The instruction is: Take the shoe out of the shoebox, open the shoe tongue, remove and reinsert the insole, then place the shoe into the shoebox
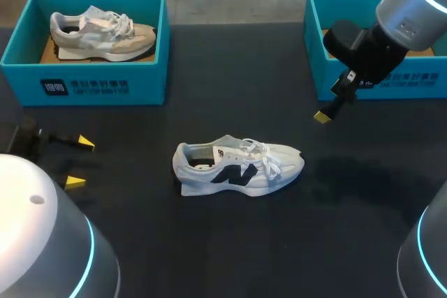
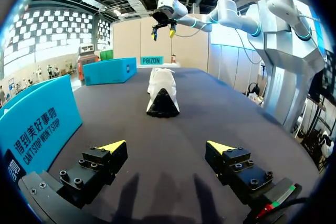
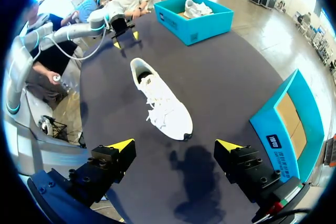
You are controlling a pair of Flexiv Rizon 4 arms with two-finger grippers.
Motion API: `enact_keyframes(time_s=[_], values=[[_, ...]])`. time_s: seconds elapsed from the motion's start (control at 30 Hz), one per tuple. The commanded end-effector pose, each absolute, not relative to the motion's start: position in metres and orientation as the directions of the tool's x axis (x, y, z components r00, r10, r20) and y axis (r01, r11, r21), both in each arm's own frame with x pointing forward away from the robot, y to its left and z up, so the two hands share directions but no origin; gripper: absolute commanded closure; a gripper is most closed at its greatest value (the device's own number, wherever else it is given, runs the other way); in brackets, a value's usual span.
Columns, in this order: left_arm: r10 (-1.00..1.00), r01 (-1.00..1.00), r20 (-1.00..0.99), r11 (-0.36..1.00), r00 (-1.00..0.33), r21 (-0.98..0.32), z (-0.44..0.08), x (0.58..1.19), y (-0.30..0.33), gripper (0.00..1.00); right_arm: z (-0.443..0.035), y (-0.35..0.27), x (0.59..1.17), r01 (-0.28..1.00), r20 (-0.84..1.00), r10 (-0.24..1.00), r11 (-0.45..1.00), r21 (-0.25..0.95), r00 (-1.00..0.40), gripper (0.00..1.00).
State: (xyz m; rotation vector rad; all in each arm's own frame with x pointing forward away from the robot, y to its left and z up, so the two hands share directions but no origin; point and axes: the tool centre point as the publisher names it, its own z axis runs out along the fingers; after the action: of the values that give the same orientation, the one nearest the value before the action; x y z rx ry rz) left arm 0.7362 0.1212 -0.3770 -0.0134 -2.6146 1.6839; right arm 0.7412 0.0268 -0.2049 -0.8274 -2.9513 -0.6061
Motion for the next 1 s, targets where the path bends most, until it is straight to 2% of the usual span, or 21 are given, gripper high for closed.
enact_keyframes(time_s=[0.03, 0.53, 0.73, 1.0], values=[[0.025, -0.009, 0.021, 0.414, -0.999, -0.91, -0.377, 0.736, 0.122, 0.0, -0.205, 0.027, 0.742, 0.504, 0.12, 0.497, 0.785, 0.36, -0.859, 0.0], [0.025, -0.009, 0.021, 0.414, -0.999, -0.91, -0.377, 0.736, 0.122, 0.0, -0.205, 0.027, 0.742, 0.504, 0.12, 0.497, 0.785, 0.36, -0.859, 0.0], [-0.053, 0.013, -0.039, 0.424, -0.998, -0.906, -0.372, 0.744, 0.106, 0.0, -0.205, 0.027, 0.742, 0.504, 0.12, 0.497, 0.785, 0.36, -0.859, 0.0], [-0.061, 0.02, -0.05, 0.421, -0.997, -0.907, -0.375, 0.753, 0.069, 0.0, -0.205, 0.027, 0.742, 0.504, 0.12, 0.497, 0.785, 0.36, -0.859, 0.0]])
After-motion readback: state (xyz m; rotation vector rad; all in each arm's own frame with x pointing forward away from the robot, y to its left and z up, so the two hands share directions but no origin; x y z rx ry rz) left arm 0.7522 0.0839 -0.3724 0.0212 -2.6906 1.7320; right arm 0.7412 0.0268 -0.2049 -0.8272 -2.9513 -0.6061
